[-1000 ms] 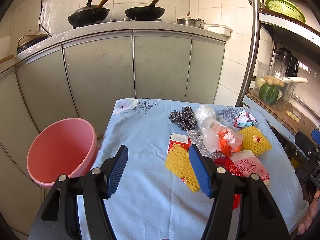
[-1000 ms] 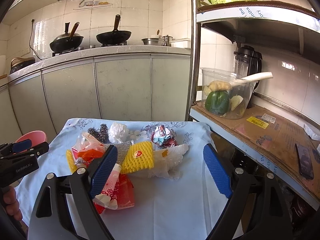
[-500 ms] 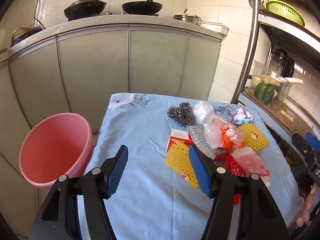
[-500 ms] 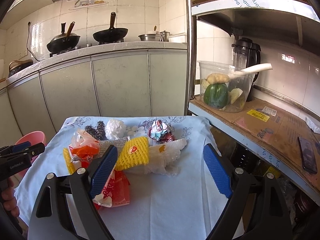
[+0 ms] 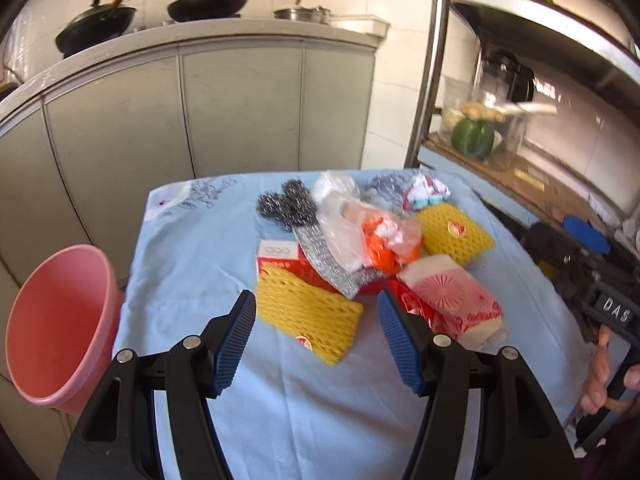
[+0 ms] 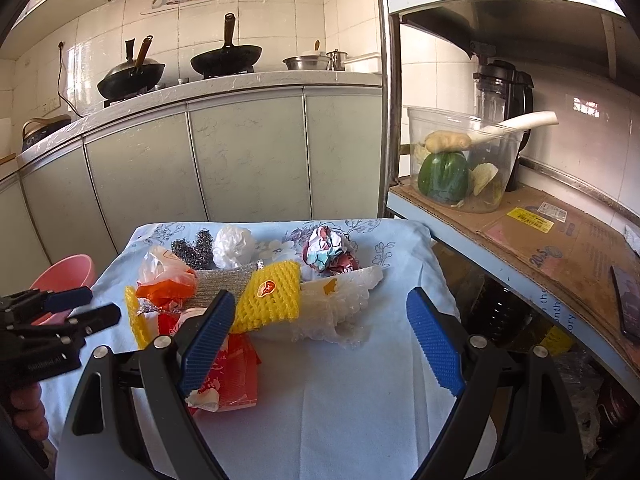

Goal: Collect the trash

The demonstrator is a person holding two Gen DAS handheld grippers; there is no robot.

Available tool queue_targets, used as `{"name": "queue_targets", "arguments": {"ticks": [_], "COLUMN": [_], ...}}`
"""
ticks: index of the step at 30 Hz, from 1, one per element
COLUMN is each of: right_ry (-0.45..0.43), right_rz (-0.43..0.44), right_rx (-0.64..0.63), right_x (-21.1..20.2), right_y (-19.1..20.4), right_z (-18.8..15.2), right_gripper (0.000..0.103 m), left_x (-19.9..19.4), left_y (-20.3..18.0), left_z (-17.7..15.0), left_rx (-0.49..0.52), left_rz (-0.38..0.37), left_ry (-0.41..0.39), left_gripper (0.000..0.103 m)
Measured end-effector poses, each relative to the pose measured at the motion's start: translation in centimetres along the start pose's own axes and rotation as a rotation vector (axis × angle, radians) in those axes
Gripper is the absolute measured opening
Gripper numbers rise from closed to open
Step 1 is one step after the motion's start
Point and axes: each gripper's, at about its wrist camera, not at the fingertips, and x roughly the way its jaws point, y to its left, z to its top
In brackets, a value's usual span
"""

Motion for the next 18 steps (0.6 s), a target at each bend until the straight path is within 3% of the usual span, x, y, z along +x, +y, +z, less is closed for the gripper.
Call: {"name": "queue_targets", "arguments": {"ticks": [8, 10, 13, 15, 18], "right_ry": [0.02, 0.024, 0.03, 0.029, 0.035], "right_rz": [0.02, 0.024, 0.034, 0.042, 0.065], "right_rx": [0.002, -0.003, -0.011, -0.021, -0.033], "right_x": [0.7, 0.7, 0.8, 0.7, 0.7], "right_y": [-0.2, -0.2, -0.1, 0.0, 0.4], "right_z": [-0.4, -0.3, -0.3, -0.2, 0.0], "right_gripper": [0.088, 0.083, 0.082, 0.08, 0.076], "left_x": [3.1, 3.6, 4.1, 4.2, 3.7], "left_y": [-0.6, -0.9, -0.8, -0.1, 1.2], "left_z": [-0.6, -0.7, -0.7, -0.7, -0.9], "left_rx": [0.009, 0.024, 0.013, -0.018, -0.069], "left_rz": [-0.021, -0.013, 0.003, 0.0, -0.004], "left_ry": [0.127, 0.141, 0.155, 0.162, 0.15], "left_gripper": [0.056, 0.05, 0.03, 0.011, 0.007]}}
